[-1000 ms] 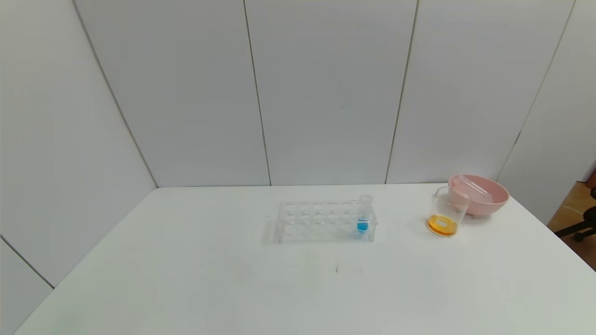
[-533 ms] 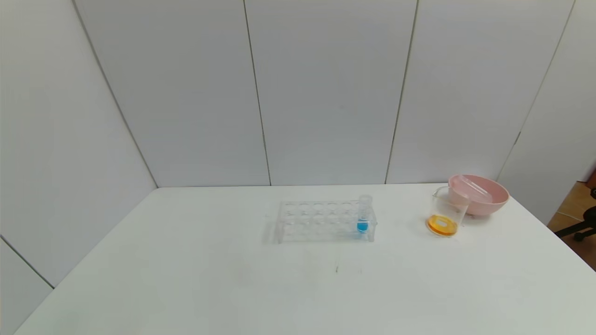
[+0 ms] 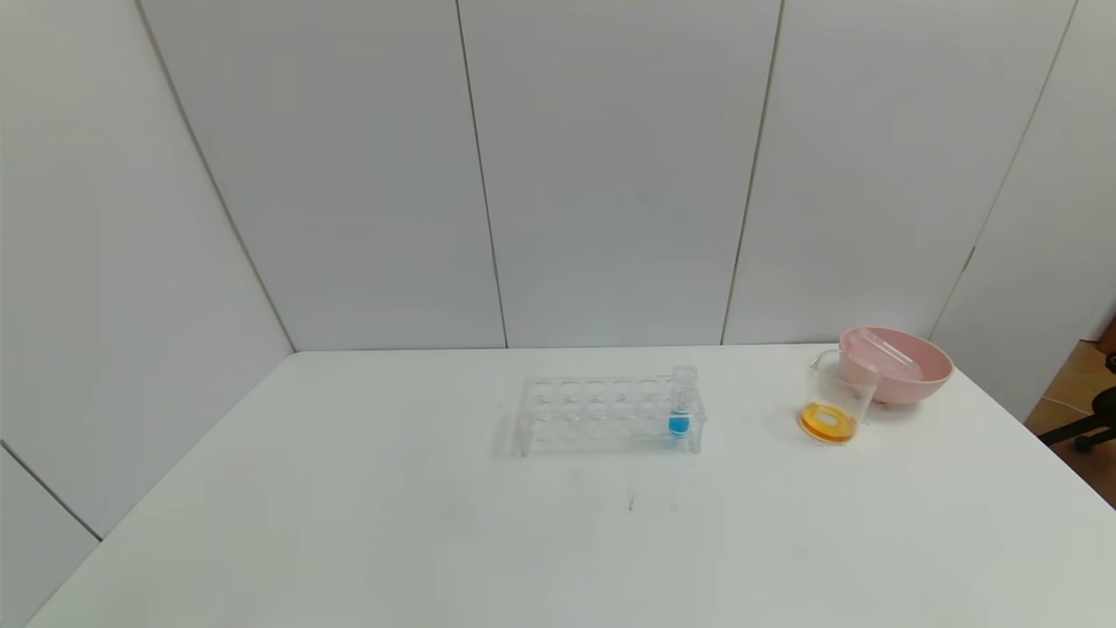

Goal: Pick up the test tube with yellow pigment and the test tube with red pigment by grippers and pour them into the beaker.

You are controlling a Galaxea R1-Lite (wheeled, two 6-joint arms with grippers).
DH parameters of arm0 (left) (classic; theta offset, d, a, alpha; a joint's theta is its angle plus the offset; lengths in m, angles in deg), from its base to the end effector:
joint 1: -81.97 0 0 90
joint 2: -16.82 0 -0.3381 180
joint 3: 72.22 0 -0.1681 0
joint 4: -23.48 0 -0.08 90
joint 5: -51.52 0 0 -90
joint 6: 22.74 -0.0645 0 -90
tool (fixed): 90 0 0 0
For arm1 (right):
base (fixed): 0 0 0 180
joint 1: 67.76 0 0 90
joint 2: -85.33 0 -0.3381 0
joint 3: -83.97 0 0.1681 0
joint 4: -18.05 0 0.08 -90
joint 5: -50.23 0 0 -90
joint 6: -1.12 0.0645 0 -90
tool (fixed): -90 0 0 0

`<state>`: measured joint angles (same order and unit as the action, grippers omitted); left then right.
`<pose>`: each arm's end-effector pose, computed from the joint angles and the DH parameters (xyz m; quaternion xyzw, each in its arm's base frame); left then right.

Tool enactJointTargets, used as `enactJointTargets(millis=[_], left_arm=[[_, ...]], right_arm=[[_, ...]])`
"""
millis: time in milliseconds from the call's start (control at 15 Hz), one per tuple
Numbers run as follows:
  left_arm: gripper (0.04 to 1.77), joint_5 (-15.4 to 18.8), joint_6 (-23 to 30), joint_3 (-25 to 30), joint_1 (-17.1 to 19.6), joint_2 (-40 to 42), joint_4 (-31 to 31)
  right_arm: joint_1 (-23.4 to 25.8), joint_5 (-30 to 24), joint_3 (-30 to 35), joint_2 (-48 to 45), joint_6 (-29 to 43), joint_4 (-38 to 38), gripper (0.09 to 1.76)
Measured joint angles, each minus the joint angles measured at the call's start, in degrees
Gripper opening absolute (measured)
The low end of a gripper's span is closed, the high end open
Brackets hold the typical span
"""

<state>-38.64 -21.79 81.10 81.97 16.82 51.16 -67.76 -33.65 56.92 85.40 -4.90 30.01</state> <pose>-0.0434 0.0002 0.0730 -0.0083 0.0087 0.0015 0.9999 -0.0491 -0.0069 0.1140 -0.0450 -0.1276 -0.0597 0.9890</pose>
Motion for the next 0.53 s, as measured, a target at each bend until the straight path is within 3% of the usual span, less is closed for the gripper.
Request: enactJointTargets(millis=[133,333,533], left_arm=[[1.72,0.0,0.0,0.0,0.0,0.0,0.0],[1.72,0.0,0.0,0.0,0.0,0.0,0.0],[1.72,0.0,0.0,0.0,0.0,0.0,0.0]], right_arm=[[0.0,-0.4,0.2,0.0,0.7,7.4,1.71],[0.0,-7.0,0.2,0.0,1.3,13.6,1.71],[0.0,-7.4,0.2,0.0,3.1,14.7,1.71]])
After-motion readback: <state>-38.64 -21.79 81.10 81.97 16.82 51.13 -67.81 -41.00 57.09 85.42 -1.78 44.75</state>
